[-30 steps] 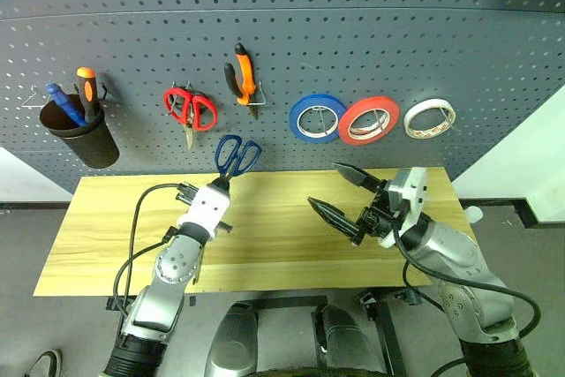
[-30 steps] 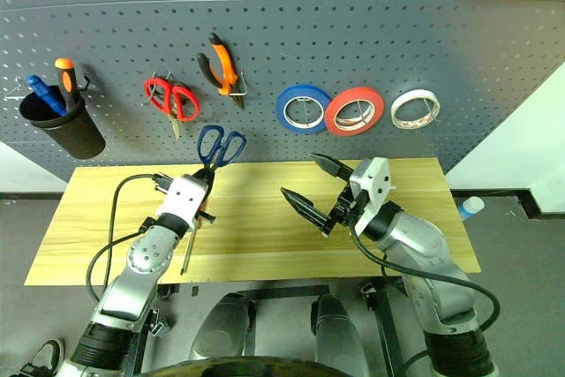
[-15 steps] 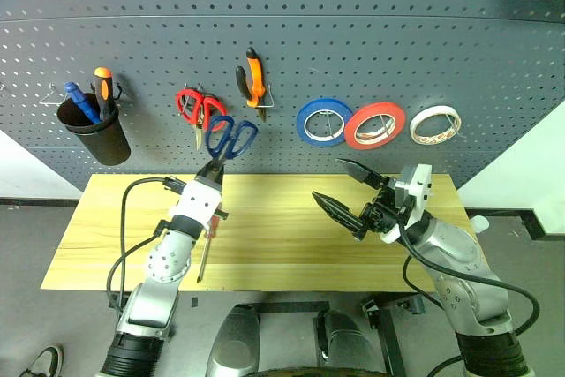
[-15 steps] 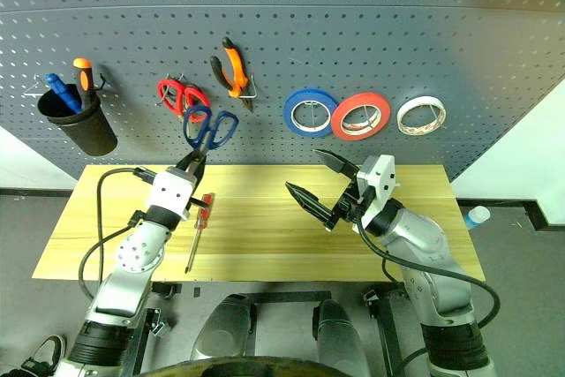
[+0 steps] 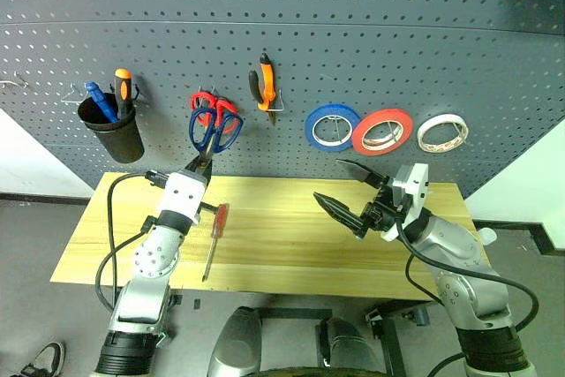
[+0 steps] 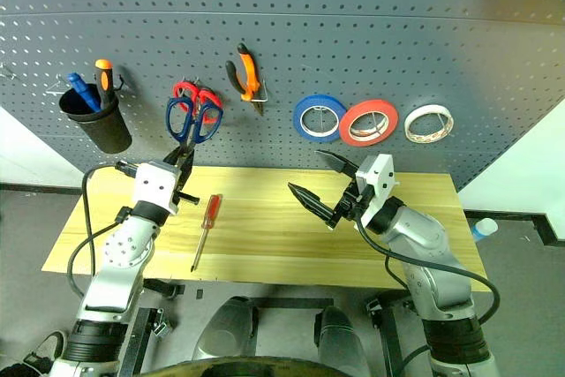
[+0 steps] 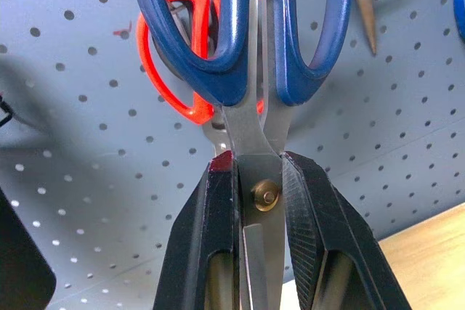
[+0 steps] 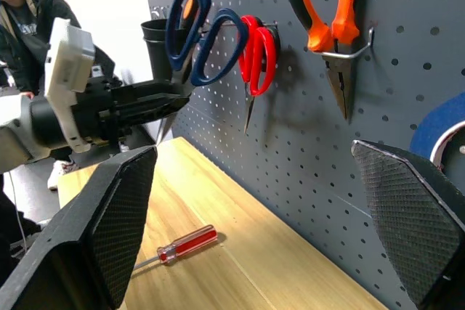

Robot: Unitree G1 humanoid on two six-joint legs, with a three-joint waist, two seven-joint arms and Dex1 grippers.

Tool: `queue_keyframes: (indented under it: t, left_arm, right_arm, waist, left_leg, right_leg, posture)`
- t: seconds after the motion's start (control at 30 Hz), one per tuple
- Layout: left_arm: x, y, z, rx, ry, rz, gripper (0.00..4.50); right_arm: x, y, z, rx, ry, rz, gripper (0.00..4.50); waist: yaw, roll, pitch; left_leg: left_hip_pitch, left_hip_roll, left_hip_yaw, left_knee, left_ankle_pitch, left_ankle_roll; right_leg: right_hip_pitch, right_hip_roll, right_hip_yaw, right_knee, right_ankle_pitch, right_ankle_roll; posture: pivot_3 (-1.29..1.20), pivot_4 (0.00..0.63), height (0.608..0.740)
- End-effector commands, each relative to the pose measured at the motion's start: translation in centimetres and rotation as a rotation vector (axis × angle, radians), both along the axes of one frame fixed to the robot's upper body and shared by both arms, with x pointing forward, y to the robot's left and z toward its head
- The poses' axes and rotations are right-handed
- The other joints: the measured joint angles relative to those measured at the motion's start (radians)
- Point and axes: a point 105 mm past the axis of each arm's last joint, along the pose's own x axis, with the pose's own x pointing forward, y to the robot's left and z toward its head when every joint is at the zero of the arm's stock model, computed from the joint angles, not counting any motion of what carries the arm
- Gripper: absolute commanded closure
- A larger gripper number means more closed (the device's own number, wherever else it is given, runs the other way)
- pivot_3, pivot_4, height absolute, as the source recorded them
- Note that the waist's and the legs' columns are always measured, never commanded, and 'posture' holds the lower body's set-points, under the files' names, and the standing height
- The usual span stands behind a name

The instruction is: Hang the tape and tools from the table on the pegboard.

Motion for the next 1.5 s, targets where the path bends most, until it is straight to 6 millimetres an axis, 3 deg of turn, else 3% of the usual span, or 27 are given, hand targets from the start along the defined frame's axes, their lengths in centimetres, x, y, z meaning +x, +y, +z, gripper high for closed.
queue_keyframes:
  t: [0.03, 0.27, 0.5, 1.5]
  left_arm:
    - [0.7, 0.2, 1.3, -0.021, -0.045, -0.002, 3.97]
    - [1.7, 0.8, 1.7, -0.028, -0.054, 0.002, 3.97]
    - [1.5, 1.4, 2.4, -0.023, -0.086, 0.018, 3.97]
    - [2.5, 2.0, 1.4, -0.059, -0.042, 0.035, 3.97]
  right_arm:
    - [-0.1, -0.1, 0.9, -0.006, -0.045, -0.001, 0.00]
    - [-0.1, -0.3, 0.8, -0.015, -0.044, -0.010, 0.00]
    - [-0.1, -0.4, 0.5, -0.030, -0.038, -0.018, 0.00]
    - [-0.1, -0.6, 0.2, -0.048, -0.027, -0.028, 0.00]
  waist:
    - [0.000, 0.000, -0.002]
    - [-0.001, 0.000, -0.008]
    - [-0.001, -0.001, -0.012]
    - [-0.001, -0.001, -0.029]
  left_leg:
    - [0.000, 0.000, 0.000, 0.000, 0.000, 0.000]
    - [0.001, 0.000, 0.000, 0.000, 0.000, 0.000]
    - [0.001, 0.000, 0.000, 0.000, 0.000, 0.000]
    - [0.002, 0.000, 0.000, 0.001, 0.001, -0.002]
  right_leg:
    - [0.000, 0.000, 0.000, 0.000, 0.000, 0.000]
    - [0.000, 0.000, 0.000, 0.001, 0.000, 0.000]
    - [0.000, 0.000, 0.000, 0.001, 0.000, 0.000]
    - [0.001, 0.000, 0.000, 0.004, 0.000, -0.001]
  posture:
    - [0.35, 0.064, 0.677]
    - [0.34, 0.062, 0.677]
    - [0.34, 0.060, 0.677]
    - [0.33, 0.057, 0.677]
